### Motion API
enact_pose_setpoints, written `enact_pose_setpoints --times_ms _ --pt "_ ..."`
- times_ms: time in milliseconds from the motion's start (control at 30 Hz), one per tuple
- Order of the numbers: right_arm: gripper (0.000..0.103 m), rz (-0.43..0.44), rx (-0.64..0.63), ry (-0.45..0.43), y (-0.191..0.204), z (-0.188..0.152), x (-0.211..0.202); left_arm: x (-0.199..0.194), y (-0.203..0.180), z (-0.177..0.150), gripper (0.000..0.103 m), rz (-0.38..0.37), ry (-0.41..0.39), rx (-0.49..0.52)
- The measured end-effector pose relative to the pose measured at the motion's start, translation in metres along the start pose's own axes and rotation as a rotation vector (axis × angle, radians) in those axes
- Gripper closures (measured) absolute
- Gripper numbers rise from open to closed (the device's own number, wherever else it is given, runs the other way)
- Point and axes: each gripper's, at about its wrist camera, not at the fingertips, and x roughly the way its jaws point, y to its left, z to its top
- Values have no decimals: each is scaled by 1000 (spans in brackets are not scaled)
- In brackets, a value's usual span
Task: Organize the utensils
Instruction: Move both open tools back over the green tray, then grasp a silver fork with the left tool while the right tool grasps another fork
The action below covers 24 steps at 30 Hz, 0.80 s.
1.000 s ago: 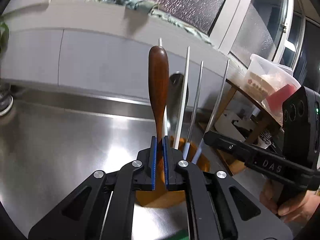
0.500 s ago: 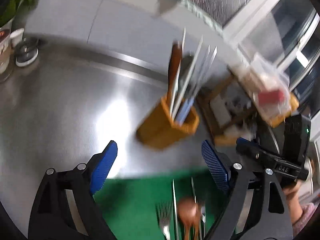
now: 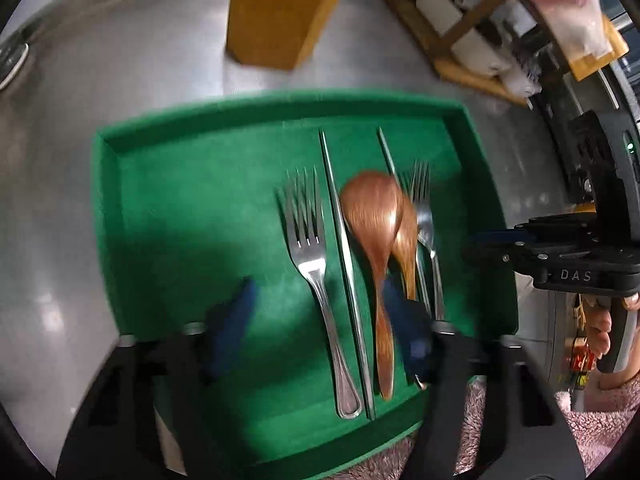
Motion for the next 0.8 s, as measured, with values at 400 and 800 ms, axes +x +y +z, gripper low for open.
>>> enact_pose_setpoints --times_ms 400,800 --pt "89 -35 29 8 7 1 26 24 -3 -9 92 39 67 -37" --pt "96 -45 6 -13 16 0 30 32 -30 -5 95 146 84 57"
